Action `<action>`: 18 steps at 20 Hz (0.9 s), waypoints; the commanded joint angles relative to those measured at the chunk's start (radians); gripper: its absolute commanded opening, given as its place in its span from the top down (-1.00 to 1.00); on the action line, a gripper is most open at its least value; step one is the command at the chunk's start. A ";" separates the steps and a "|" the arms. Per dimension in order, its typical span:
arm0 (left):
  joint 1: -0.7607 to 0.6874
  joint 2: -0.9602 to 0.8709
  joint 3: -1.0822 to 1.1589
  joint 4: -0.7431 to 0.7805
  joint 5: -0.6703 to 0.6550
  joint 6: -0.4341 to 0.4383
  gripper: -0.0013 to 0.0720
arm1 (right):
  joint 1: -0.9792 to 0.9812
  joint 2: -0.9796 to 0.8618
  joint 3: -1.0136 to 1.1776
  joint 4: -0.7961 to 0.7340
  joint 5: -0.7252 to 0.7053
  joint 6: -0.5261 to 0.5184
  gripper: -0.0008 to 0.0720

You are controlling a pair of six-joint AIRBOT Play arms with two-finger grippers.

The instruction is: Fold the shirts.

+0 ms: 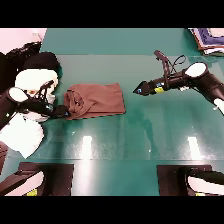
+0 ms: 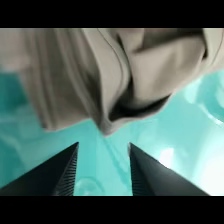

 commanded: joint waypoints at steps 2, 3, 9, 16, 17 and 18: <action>0.000 0.013 -0.090 -0.116 0.137 0.089 -0.09 | -0.004 0.010 -0.036 0.003 -0.006 0.000 -0.34; 0.000 0.013 -0.090 -0.116 0.152 0.089 -0.09 | -0.004 0.010 -0.036 0.004 -0.006 0.001 -0.34; 0.000 0.013 -0.089 -0.126 0.164 0.104 0.73 | -0.004 0.010 -0.036 0.003 -0.005 0.011 -0.34; 0.063 0.013 0.175 0.170 -0.181 0.155 0.89 | -0.013 0.010 -0.034 -0.002 0.023 0.047 -0.34; 0.067 0.013 0.191 0.196 -0.206 0.154 0.89 | -0.015 0.010 -0.034 -0.005 0.027 0.057 -0.34; 0.067 0.013 0.190 0.204 -0.224 0.155 0.89 | -0.015 0.010 -0.034 -0.008 0.027 0.063 -0.34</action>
